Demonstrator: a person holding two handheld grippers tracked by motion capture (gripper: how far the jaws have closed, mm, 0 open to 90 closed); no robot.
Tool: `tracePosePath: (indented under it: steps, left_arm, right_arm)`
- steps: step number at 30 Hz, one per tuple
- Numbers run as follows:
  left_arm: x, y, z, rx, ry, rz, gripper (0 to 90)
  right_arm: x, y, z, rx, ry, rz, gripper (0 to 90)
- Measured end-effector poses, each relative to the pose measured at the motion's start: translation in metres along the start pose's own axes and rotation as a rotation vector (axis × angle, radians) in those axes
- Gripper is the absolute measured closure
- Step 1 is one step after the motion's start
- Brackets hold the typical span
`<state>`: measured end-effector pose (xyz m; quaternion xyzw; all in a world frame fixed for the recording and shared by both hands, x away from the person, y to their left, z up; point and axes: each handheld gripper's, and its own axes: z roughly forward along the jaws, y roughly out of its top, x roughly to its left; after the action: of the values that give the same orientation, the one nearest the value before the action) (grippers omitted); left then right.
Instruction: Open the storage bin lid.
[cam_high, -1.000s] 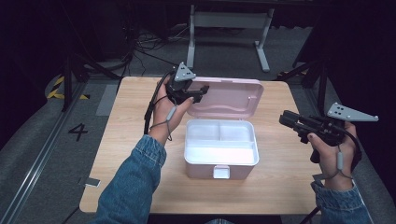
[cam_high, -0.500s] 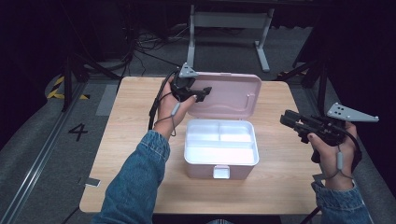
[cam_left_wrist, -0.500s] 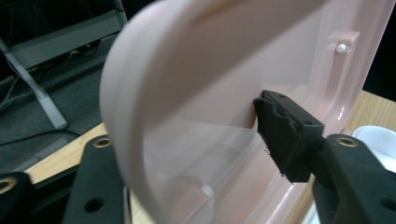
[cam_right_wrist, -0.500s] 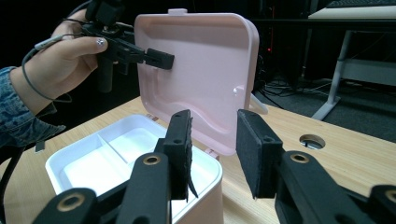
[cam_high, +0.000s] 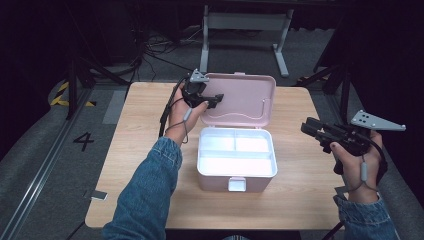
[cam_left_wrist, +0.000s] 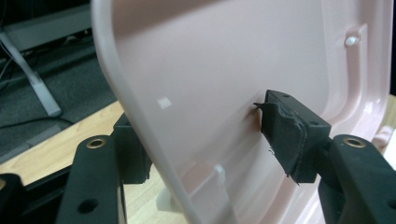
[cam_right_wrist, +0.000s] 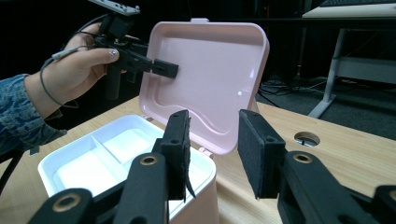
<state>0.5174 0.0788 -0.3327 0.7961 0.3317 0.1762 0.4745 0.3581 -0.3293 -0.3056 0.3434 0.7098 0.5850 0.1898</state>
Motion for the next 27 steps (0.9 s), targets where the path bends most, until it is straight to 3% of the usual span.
tracePosePath:
  steps: [19,27]
  left_arm:
    - [0.015,-0.013,0.02,0.028,-0.032,-0.068,34.7]
    - [0.021,-0.021,0.026,0.113,-0.003,-0.085,33.9]
  right_arm:
    - [-0.003,-0.002,0.002,0.015,-0.004,0.016,64.6]
    - [-0.003,-0.004,0.006,0.027,0.003,0.016,63.9]
